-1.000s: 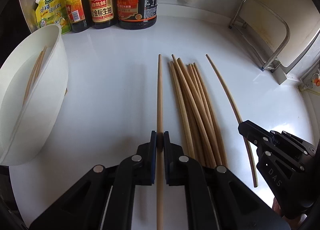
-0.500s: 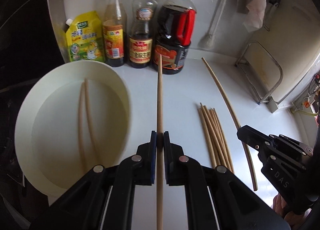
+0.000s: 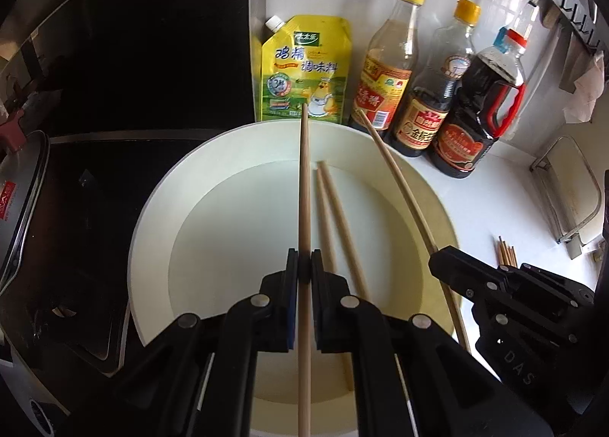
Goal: Organize utensils
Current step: 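Carry both chopsticks into the white basin and open both tools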
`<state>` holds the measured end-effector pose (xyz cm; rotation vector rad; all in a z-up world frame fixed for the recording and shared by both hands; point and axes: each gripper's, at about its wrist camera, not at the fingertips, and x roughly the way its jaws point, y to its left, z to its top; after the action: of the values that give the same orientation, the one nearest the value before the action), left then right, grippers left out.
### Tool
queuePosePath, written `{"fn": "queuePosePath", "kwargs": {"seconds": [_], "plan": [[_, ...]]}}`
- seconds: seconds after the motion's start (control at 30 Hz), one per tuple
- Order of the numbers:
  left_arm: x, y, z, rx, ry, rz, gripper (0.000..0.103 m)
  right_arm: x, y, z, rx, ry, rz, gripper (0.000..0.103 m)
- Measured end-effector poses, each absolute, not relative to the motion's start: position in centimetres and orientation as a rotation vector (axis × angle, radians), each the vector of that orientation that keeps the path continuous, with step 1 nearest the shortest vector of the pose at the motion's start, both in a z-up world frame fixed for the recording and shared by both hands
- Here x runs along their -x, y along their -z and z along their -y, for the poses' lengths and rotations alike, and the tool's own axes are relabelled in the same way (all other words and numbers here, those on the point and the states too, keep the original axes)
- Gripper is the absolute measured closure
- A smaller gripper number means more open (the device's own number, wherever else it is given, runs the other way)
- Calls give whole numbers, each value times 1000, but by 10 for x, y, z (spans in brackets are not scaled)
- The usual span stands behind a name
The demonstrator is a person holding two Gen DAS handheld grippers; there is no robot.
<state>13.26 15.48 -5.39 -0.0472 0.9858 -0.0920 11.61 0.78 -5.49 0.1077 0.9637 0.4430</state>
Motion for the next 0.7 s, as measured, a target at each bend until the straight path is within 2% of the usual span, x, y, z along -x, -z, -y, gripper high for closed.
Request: {"fn": "queuePosePath", "kwargs": {"seconds": [0.23, 0.6, 0.7], "plan": [[-155, 83, -177, 65, 91, -1050, 95, -136, 77, -48, -59, -432, -1054, 97], [-167, 109, -187, 94, 99, -1118, 95, -145, 101, -53, -50, -406, -1128, 97], [-167, 107, -188, 96, 95, -1109, 87, -144, 100, -51, -50, -404, -1116, 92]]}}
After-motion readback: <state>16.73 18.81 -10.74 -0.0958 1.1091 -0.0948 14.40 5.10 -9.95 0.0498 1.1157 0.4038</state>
